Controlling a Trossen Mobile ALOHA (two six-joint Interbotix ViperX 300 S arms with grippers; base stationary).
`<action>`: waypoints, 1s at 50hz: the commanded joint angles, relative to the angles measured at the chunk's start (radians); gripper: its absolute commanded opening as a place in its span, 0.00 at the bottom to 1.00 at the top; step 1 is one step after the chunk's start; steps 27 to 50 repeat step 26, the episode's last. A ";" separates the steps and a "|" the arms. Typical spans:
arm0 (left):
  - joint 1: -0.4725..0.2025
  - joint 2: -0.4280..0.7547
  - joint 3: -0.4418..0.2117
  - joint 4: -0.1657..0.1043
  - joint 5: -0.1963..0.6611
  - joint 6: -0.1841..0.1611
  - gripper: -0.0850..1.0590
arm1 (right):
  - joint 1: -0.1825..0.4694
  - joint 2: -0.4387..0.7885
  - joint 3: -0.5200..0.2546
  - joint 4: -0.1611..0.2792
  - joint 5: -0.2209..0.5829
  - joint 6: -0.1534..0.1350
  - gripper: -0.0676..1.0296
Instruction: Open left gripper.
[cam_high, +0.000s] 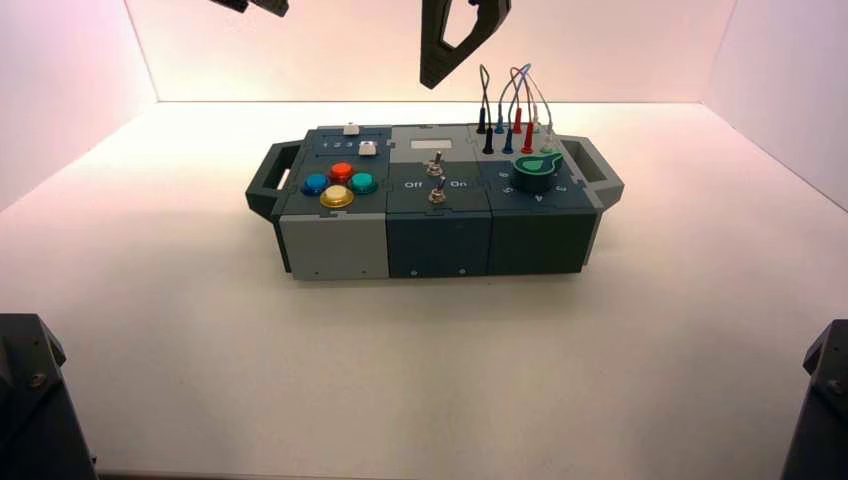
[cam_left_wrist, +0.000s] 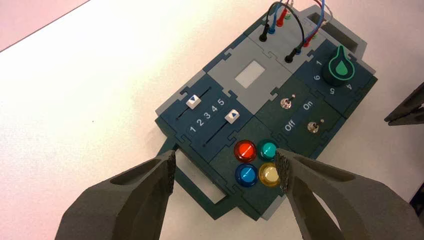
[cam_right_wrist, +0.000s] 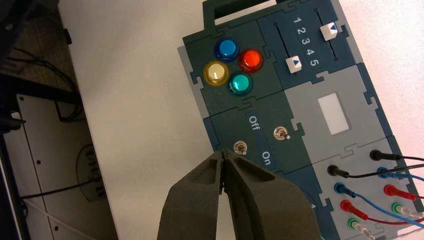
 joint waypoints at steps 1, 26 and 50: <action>-0.003 -0.005 -0.014 -0.002 -0.006 0.006 0.97 | -0.005 -0.020 -0.011 0.003 -0.005 -0.008 0.04; -0.003 0.003 -0.011 0.000 -0.006 0.006 0.97 | -0.005 -0.015 -0.011 0.003 -0.006 -0.006 0.04; -0.003 0.003 -0.011 0.000 -0.006 0.006 0.97 | -0.005 -0.015 -0.011 0.003 -0.006 -0.006 0.04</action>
